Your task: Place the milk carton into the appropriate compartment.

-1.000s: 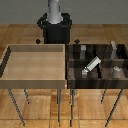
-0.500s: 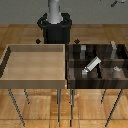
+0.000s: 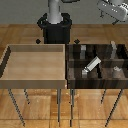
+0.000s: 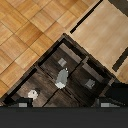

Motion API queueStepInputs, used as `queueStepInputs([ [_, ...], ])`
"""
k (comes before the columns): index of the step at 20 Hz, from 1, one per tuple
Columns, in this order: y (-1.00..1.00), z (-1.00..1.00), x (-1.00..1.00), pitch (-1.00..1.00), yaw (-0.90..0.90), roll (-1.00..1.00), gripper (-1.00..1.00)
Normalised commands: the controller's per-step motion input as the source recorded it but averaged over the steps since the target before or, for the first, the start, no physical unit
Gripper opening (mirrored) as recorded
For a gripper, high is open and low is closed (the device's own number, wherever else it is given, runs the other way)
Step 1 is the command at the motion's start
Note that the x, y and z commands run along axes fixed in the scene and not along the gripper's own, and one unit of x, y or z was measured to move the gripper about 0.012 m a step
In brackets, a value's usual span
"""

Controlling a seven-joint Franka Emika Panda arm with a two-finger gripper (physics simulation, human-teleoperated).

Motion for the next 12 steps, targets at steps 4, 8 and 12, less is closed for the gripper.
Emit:
queueStepInputs([
  [4,-0.75,0.00,0.00,0.00,0.00,0.00,1.00],
  [8,-0.75,-0.12,0.00,0.00,0.00,0.00,1.00],
  [12,0.00,-0.75,0.00,0.00,0.00,0.00,1.00],
])
